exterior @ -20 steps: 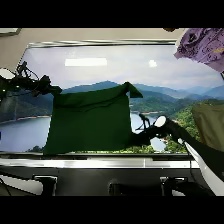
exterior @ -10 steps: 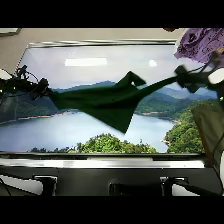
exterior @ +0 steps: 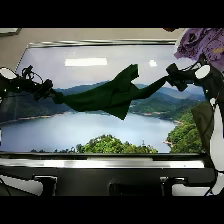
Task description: Fold the clothes and pants, and hang the long-sleeved shirts on hangers.
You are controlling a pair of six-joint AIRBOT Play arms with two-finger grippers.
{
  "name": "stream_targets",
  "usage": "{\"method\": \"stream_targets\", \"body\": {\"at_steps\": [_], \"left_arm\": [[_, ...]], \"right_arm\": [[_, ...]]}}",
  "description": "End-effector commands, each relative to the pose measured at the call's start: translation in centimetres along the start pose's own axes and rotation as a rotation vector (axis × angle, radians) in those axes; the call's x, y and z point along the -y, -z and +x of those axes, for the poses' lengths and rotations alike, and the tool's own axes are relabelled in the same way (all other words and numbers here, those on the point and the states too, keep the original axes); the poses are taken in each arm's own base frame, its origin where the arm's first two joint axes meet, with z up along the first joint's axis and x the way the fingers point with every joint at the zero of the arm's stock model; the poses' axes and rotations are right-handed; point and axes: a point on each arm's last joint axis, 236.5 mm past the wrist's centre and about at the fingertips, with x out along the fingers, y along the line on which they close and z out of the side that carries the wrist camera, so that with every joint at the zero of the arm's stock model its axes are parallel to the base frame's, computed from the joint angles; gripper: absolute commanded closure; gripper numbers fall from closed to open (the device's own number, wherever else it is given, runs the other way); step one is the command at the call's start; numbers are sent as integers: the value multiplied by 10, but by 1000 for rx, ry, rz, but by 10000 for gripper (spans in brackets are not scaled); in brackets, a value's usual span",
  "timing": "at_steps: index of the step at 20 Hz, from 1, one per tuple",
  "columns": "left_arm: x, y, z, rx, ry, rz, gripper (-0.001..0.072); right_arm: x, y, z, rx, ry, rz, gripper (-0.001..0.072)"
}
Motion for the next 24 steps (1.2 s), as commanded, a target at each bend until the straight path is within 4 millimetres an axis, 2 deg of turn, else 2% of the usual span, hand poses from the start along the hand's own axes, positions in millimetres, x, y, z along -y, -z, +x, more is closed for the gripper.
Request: {"method": "stream_targets", "body": {"at_steps": [1,3,4,5,6,8,11,12,13,14,16,19,21,22,24], "left_arm": [[6,2,3,-1,2,11,687],[6,2,3,-1,2,10,687],[6,2,3,-1,2,7,687],[6,2,3,-1,2,8,687],[6,1,3,-1,2,7,687],[6,1,3,-1,2,7,687],[6,2,3,-1,2,8,687],[6,2,3,-1,2,8,686],[6,2,3,-1,2,8,686],[6,2,3,-1,2,8,687],[6,2,3,-1,2,7,686],[6,2,3,-1,2,7,686],[6,2,3,-1,2,7,686],[6,2,3,-1,2,7,686],[6,2,3,-1,2,7,686]], "right_arm": [[-17,-17,8,87,-63,60,680],[-18,-18,13,88,-79,83,662],[-17,-10,16,51,-77,101,549],[-12,2,15,-5,-59,112,296],[-5,16,9,-77,-39,98,158],[18,42,-18,-245,12,3,161],[50,80,-70,-489,36,-176,172],[56,89,-78,-520,43,-193,171],[59,95,-78,-514,42,-179,171],[54,105,-71,-502,13,-148,171],[37,148,-47,-524,-88,-29,171],[25,239,-2,-568,-113,42,182],[21,288,18,-572,-81,53,182],[18,307,25,-581,-72,37,181],[16,326,39,-582,-64,43,182]]}}
